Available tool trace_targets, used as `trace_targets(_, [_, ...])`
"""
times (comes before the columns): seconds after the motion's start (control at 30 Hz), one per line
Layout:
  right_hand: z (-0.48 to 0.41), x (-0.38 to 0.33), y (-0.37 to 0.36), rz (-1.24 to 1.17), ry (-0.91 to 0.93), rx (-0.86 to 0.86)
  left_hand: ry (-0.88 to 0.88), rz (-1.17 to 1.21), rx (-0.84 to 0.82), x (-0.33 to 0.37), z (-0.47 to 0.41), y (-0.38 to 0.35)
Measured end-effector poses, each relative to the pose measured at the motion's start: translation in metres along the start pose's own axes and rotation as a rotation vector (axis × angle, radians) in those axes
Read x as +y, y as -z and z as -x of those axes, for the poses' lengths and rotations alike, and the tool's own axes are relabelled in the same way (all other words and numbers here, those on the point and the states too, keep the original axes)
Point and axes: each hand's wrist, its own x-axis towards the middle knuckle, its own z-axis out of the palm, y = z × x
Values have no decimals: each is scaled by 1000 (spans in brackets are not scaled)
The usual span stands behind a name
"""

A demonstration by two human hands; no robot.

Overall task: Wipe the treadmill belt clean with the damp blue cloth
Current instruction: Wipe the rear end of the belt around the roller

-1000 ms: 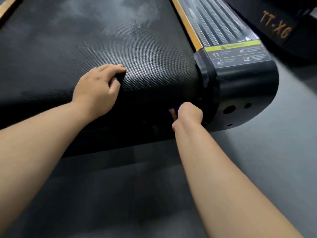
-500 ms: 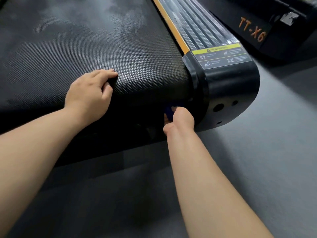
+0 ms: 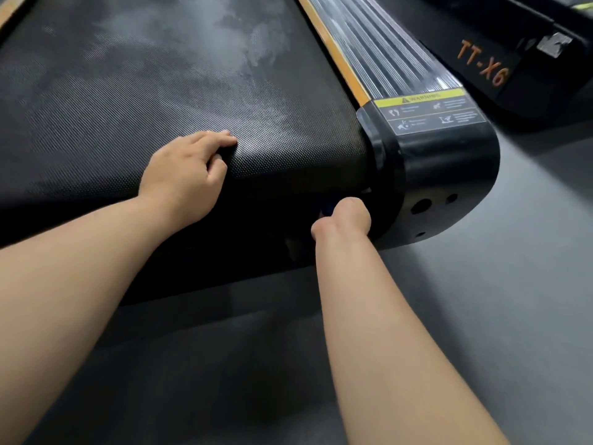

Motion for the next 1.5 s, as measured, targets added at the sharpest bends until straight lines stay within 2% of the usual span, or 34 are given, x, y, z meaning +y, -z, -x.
trace_targets(0.07, [-4, -4, 3, -83, -5, -26, 5, 15, -6, 0, 0, 0])
trace_targets(0.17, [-4, 2, 12, -190, 87, -92, 16, 27, 19, -1, 1, 0])
trace_targets(0.27, [-1, 6, 22, -121, 234, -115, 10, 11, 55, 2, 1, -3])
trace_targets(0.4, [3, 4, 11, -18, 14, -28, -4, 16, 33, -3, 0, -2])
trace_targets(0.47, [6, -4, 5, -30, 16, -43, -12, 20, 20, -5, -1, -2])
trace_targets(0.53, [10, -4, 8, -92, 101, -80, -19, 20, 17, -5, -2, -3])
trace_targets(0.63, [23, 14, 18, -14, 415, -164, -25, 25, 19, -6, -2, -4])
trace_targets(0.67, [29, 15, 17, 59, 617, -144, -23, 29, 15, -7, -2, -4])
trace_targets(0.77, [18, -15, -6, 446, 1442, -58, -26, 48, -2, -7, -4, -3])
trace_targets(0.8, [9, -32, -20, 674, 1569, -48, -22, 53, 1, -7, -4, -3])
trace_targets(0.87, [-2, -57, -44, 1192, 1564, 9, -19, 55, 14, -6, -3, -3])
trace_targets(0.93, [-5, -54, -54, 1474, 1508, -3, -27, 53, 10, -4, -2, -2])
trace_targets(1.0, [3, -39, -57, 1455, 1501, -167, -27, 106, 5, -5, -3, 1])
trace_targets(1.1, [17, -36, -49, 1360, 1487, -429, 135, 323, 65, -9, -3, 12])
trace_targets(1.17, [10, -59, -51, 1448, 1548, -401, 185, 296, 139, -23, -4, 19])
trace_targets(1.27, [-14, -87, -58, 1733, 1654, -144, 140, 84, 172, -39, -6, 17])
trace_targets(1.3, [-19, -85, -62, 1751, 1651, -141, 135, 40, 167, -39, -8, 15])
trace_targets(1.43, [-14, -45, -62, 1515, 1637, -329, 144, -48, 172, -32, -9, 11])
trace_targets(1.5, [-5, -36, -58, 1409, 1656, -488, 138, -56, 159, -33, -8, 12])
